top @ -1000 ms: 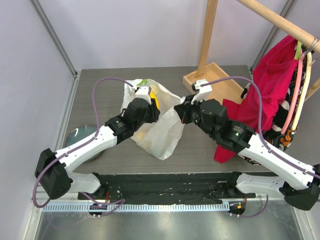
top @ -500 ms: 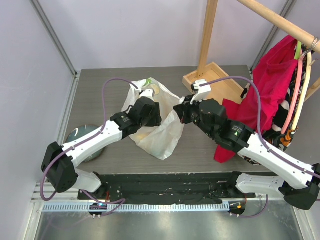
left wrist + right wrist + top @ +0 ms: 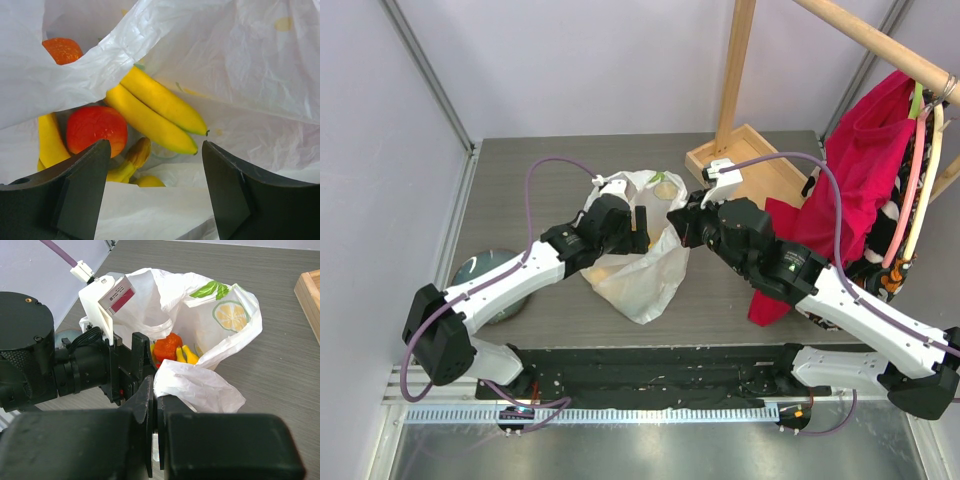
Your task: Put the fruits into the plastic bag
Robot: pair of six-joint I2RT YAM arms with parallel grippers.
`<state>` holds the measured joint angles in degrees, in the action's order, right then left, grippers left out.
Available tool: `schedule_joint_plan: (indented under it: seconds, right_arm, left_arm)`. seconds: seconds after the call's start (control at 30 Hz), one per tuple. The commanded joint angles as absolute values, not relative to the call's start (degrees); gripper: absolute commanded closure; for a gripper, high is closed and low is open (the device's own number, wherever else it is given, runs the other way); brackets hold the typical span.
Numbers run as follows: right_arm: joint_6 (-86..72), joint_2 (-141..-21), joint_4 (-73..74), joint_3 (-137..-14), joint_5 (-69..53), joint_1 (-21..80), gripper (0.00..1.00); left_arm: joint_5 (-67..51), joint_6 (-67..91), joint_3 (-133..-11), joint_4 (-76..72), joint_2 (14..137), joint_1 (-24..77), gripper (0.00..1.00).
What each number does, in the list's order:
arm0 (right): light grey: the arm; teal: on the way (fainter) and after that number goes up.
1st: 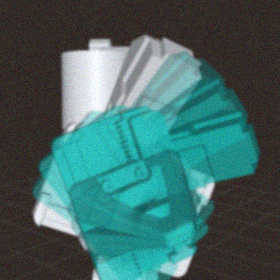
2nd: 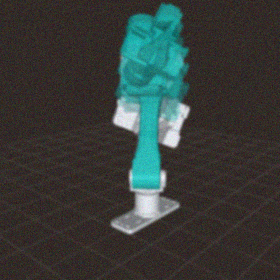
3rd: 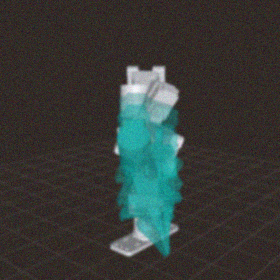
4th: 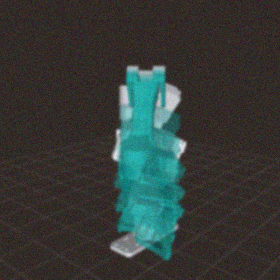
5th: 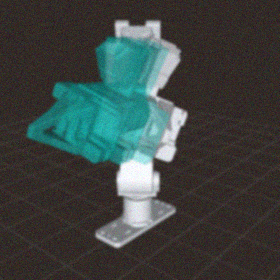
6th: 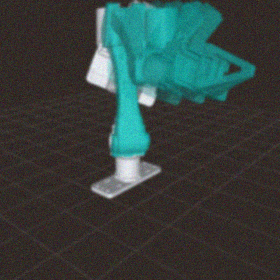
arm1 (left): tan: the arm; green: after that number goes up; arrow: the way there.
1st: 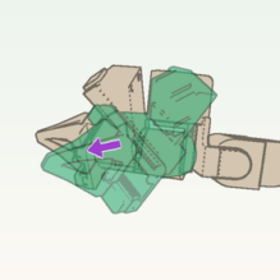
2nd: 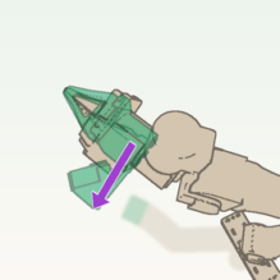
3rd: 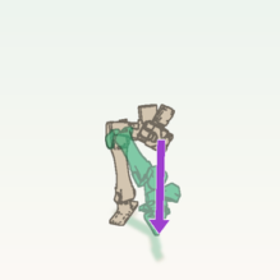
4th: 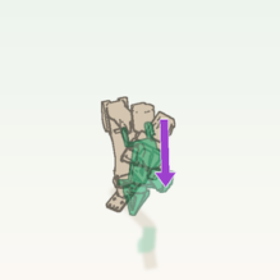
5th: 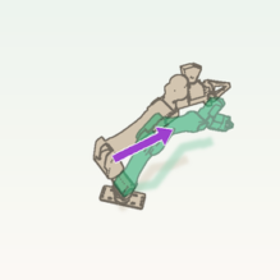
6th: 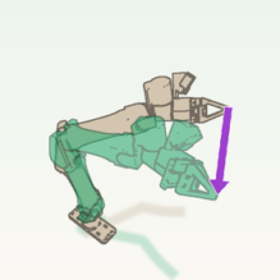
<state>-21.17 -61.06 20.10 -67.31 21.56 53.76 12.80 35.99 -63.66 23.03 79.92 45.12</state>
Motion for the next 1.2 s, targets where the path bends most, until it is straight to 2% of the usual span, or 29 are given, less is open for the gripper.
schedule_joint_plan:
  seconds: [0.0, 0.17, 0.3, 0.63, 0.87, 1.03, 1.17]
  right_arm:
    - [-21.71, -61.08, 17.84, -69.35, 21.97, 53.53, 0.99]
    - [-21.8, -61.26, 17.75, -69.43, 21.97, 53.53, 0.99]
    - [-21.8, -61.26, 17.84, -69.26, 21.97, 53.53, 0.99]
    - [-22.24, -60.56, 17.84, -69.08, 21.97, 53.53, 0.99]
    - [-22.15, -60.2, 17.84, -68.73, 22.59, 53.61, 0.99]
    - [-22.06, -60.38, 17.93, -68.9, 22.41, 53.53, 0.99]
    - [-21.8, -60.38, 17.93, -68.99, 22.59, 53.53, 0.99]
  left_arm:
    - [11.61, 34.98, -65.57, 21.27, 78.84, 45.35, 0.22]
    - [5.72, 30.77, -65.04, 15.66, 76.99, 45.35, 0.18]
    - [-4.0, 27.95, -66.79, 11.26, 76.29, 45.35, 0.14]
    - [-13.18, 28.04, -75.22, 7.65, 80.42, 45.26, 0.13]
    - [-22.4, 31.46, -75.76, 0.27, 78.49, 42.9, 0.11]
    - [-21.45, 31.38, -74.8, 0.44, 74.8, 40.78, 0.11]
    - [-16.18, 29.37, -74.62, 6.92, 72.34, 38.33, 0.1]
